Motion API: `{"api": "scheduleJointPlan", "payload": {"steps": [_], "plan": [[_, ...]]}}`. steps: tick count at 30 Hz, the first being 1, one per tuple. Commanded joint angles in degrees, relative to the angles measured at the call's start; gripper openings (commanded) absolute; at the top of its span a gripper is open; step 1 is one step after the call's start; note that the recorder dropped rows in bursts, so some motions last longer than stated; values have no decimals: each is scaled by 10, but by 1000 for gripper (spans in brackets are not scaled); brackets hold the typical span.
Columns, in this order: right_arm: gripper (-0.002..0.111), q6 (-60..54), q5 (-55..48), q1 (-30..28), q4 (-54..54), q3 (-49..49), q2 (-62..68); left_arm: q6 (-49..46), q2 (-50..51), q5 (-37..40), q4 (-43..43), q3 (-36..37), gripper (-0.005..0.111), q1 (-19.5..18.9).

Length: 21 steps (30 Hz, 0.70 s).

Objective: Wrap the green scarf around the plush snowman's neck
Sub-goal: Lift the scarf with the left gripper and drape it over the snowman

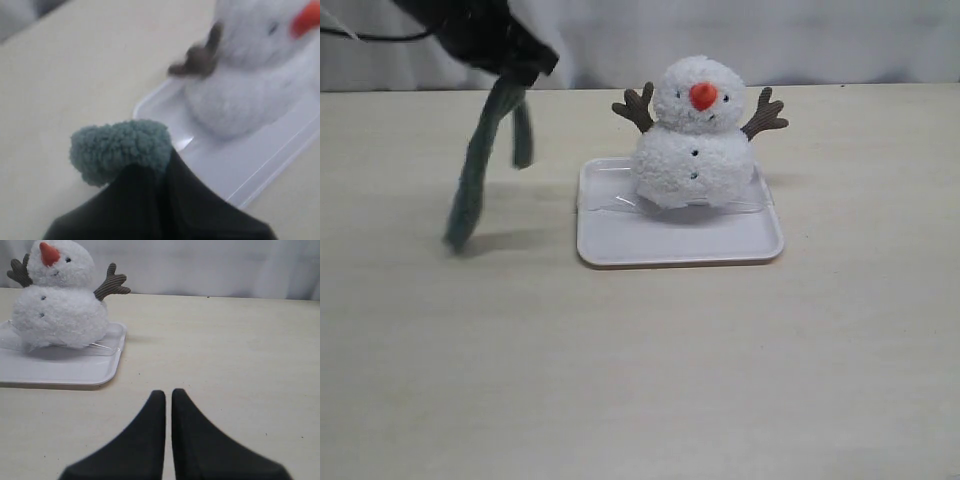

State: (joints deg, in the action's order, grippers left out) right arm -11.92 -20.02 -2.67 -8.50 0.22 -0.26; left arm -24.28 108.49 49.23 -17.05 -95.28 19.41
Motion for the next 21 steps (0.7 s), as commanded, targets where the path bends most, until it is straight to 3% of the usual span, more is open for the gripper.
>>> {"api": "scheduleJointPlan", "payload": {"steps": [1,8,14,21], "plan": [[4,-4,-1,-5,0,-2,3,3,-5,-47,-78,-68,0,50],[4,-4,-1,-5,0,-2,3,-173,-5,-43,-108,-145,0,137],[4,-4,-1,-5,0,-2,3,-250,16,-65,-124,-153,0,185],[4,-4,-1,-5,0,-2,3,-509,58,-32,-169,-153,0,235]]}}
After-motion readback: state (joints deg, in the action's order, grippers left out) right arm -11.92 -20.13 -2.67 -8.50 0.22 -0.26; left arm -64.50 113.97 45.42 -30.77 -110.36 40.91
